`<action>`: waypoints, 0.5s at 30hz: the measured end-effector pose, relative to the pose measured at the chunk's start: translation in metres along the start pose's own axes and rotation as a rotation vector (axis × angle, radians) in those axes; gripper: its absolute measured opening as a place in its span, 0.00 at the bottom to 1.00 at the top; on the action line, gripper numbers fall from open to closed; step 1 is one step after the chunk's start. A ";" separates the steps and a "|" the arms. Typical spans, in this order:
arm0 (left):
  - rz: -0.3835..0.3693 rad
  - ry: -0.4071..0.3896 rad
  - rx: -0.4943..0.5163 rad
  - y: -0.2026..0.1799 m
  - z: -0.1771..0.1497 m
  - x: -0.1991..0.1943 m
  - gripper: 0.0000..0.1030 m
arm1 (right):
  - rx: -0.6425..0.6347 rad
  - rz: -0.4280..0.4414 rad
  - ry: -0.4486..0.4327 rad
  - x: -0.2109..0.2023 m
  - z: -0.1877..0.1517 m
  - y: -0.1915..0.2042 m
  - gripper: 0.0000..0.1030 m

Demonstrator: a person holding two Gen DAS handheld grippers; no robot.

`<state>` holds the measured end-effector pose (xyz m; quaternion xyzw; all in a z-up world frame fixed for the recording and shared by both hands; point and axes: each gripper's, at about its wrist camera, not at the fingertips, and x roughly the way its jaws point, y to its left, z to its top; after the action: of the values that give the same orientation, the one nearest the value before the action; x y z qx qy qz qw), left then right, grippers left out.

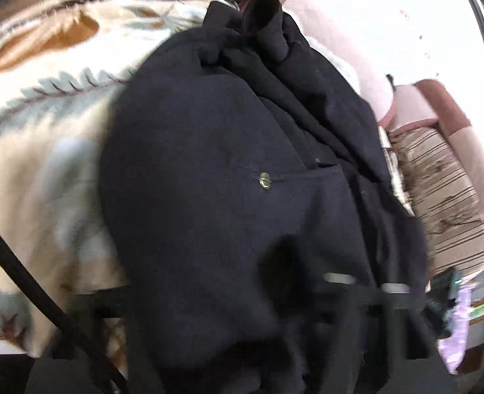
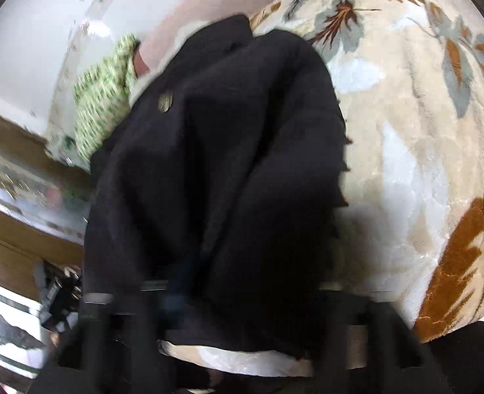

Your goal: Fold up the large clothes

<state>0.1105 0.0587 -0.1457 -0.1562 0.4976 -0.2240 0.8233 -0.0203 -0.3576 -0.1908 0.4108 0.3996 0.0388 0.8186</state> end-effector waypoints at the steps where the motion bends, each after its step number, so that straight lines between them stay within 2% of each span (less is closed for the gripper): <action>1: 0.002 -0.020 0.003 -0.002 0.000 -0.008 0.30 | 0.016 0.039 -0.013 -0.007 0.002 0.000 0.17; 2: 0.000 -0.034 0.004 -0.003 0.000 -0.015 0.24 | 0.029 0.081 -0.036 -0.017 0.005 0.001 0.16; 4: -0.014 -0.067 -0.004 -0.005 0.002 -0.030 0.22 | 0.025 0.133 -0.074 -0.035 0.010 0.008 0.15; 11: -0.063 -0.110 -0.038 -0.009 0.023 -0.051 0.20 | -0.084 0.144 -0.111 -0.049 0.038 0.058 0.14; 15: -0.072 -0.173 -0.035 -0.031 0.058 -0.063 0.19 | -0.091 0.181 -0.147 -0.050 0.072 0.077 0.14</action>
<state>0.1305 0.0672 -0.0570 -0.2070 0.4226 -0.2304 0.8518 0.0155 -0.3724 -0.0805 0.4093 0.2978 0.1005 0.8565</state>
